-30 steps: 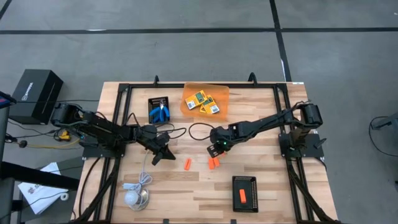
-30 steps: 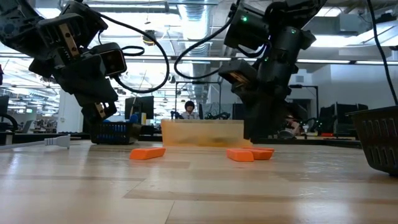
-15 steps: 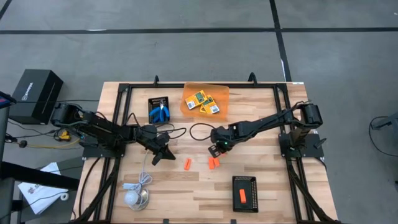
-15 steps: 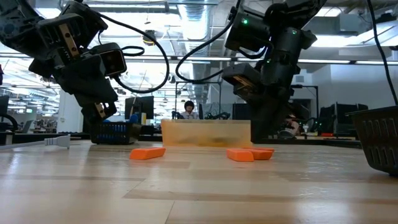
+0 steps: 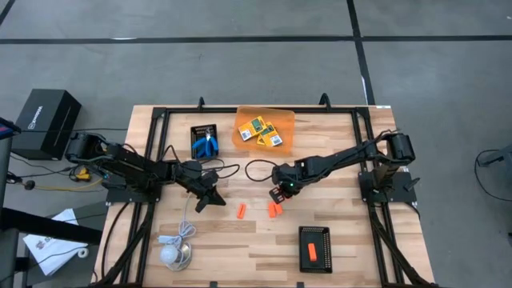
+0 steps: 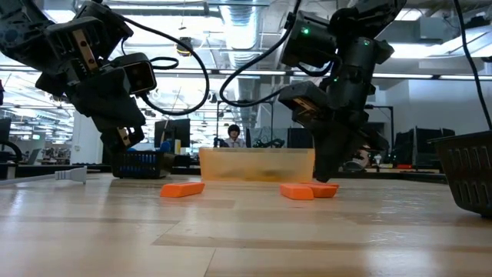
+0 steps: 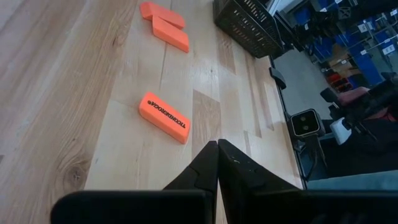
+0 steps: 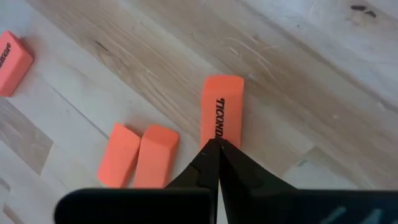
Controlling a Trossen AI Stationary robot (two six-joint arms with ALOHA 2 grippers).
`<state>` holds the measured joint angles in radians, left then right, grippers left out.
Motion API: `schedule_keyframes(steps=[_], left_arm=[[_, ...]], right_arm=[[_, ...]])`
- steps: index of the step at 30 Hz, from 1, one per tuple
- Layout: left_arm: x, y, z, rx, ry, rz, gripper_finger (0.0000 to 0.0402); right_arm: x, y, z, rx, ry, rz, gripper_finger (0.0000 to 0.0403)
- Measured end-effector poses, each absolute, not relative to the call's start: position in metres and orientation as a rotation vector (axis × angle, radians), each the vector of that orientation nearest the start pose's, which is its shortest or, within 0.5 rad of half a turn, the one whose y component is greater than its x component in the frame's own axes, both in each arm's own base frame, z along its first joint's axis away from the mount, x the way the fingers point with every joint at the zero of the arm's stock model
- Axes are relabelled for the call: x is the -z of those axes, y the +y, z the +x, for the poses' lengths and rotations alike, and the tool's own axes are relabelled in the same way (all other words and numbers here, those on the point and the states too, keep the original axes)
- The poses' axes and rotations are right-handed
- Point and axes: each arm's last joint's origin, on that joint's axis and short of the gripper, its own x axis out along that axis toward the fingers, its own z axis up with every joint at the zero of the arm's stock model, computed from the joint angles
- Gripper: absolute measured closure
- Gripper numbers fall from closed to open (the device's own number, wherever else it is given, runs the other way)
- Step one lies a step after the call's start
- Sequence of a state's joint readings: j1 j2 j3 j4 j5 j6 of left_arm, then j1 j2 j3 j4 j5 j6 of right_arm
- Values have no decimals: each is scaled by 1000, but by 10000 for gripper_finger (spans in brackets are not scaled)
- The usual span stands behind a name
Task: Pick & Place School Supplies
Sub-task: Put the eraser into the bottom black bin
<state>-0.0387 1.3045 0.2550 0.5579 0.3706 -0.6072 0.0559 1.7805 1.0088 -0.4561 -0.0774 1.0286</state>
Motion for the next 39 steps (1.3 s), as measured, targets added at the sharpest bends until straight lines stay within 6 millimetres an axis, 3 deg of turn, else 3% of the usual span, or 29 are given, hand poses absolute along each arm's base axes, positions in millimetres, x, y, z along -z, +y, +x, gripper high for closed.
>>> schedule_keyframes(steps=[39], left_arm=[[-131,-19,207,242,599,-667,399]], right_arm=[[-123,-16,307,576,1233,887,403]])
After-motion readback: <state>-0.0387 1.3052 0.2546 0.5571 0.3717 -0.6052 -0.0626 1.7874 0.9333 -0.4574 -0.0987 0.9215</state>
